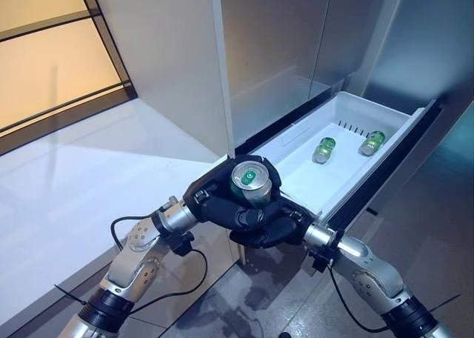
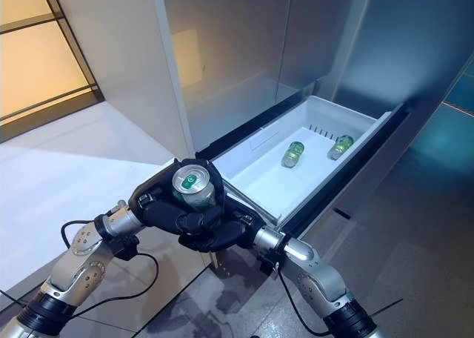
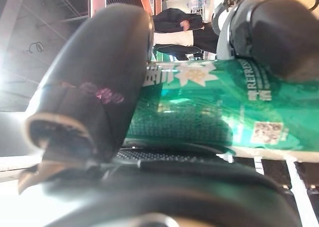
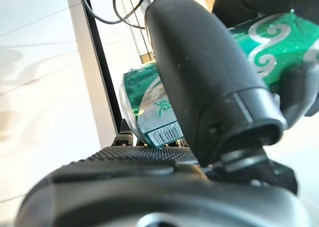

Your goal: Put drinks into fridge and close the fridge

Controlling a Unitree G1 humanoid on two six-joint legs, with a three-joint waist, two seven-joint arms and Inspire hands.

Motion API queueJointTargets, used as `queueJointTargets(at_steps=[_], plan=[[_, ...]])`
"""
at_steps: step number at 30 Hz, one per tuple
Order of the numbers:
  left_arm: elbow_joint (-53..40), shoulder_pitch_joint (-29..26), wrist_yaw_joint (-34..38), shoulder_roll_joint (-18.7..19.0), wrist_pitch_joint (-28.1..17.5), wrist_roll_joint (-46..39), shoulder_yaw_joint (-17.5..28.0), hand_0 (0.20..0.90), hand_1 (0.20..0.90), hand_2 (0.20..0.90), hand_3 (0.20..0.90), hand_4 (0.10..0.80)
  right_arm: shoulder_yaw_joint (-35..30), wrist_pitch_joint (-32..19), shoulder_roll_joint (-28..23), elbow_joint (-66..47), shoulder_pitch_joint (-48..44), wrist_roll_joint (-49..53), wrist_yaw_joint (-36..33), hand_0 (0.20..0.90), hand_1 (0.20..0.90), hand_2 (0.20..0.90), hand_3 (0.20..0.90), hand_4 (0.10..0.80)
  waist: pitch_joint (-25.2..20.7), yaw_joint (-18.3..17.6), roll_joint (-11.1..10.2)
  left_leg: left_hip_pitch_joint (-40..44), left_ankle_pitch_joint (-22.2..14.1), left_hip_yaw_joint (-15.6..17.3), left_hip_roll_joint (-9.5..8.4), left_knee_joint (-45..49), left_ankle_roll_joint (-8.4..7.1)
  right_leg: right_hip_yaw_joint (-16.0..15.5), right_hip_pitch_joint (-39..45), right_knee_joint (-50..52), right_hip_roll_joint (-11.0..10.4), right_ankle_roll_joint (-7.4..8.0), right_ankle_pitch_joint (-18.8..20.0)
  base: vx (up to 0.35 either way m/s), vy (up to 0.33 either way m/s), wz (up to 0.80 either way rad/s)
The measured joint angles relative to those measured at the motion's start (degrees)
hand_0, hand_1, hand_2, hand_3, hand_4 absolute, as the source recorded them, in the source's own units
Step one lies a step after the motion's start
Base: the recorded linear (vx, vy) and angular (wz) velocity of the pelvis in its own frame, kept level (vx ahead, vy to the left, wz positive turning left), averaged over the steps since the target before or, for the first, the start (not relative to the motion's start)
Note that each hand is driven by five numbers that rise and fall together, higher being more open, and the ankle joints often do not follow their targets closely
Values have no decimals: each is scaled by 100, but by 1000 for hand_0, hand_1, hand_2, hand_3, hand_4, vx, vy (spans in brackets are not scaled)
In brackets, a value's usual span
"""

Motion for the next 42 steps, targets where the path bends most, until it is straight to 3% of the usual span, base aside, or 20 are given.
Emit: queueJointTargets(at_steps=[4, 5, 7, 29, 30, 31, 35, 42], plan=[[21, 0, 0, 104, 0, -20, -82, 300, 300, 300, 200, 100, 48, 104, -9, 16, 0, 14, 1, 900, 900, 900, 900, 800, -1, 0, -2, 10, 1, 0, -4, 0, 1, 0, 9, 0, 0, 3, 3, 3, 8, 0], [39, 0, 0, 115, 0, -25, -109, 300, 300, 300, 200, 100, 72, 105, -16, 38, 0, 24, 1, 726, 726, 726, 697, 597, -2, -1, -3, 10, 2, -1, -5, 0, 3, 0, 9, 0, 3, 4, 3, 0, 0, 0], [66, 0, 10, 121, 0, -28, -136, 300, 300, 300, 200, 100, 100, 105, -19, 81, 0, 65, 0, 300, 300, 300, 200, 100, -3, -1, -5, 15, 4, 0, -7, 0, 6, 1, 12, 0, 2, 5, 6, 0, 0, 0], [135, 191, 279, 35, 175, -364, -192, 300, 300, 300, 200, 100, 367, -45, -164, 178, -15, -24, -107, 300, 300, 300, 200, 100, -14, 9, -23, 88, 5, 1, -12, -1, 8, 4, 81, -1, 5, 8, 9, 0, 0, 0], [135, 192, 284, 33, 174, -353, -192, 573, 573, 573, 518, 418, 366, -49, -164, 178, -16, -41, -117, 300, 300, 300, 200, 100, -15, 8, -25, 89, 5, 1, -12, -1, 8, 4, 82, -1, 5, 7, 9, 0, 0, 0], [135, 196, 297, 30, 168, -329, -192, 900, 900, 900, 900, 800, 356, -63, -164, 178, -16, -77, -117, 300, 300, 300, 200, 100, -15, 9, -26, 89, 5, 1, -12, -1, 8, 4, 82, -1, 7, 8, 9, 0, 0, 0], [132, 272, 418, -73, 44, -264, -183, 900, 900, 900, 900, 800, 328, -81, -164, 174, -16, -128, -146, 300, 300, 300, 200, 100, -15, -1, -26, 88, 5, 4, -12, -1, 8, 9, 78, -1, 11, 8, 9, 0, 0, 0], [36, 386, 1024, -424, -709, -142, -131, 900, 900, 900, 900, 800, 316, -82, -12, 42, -15, -130, -375, 300, 300, 300, 200, 100, -8, -22, -45, 77, 3, 21, -4, -2, 8, 31, 58, -1, 25, 6, 10, 4, -3, 0]])
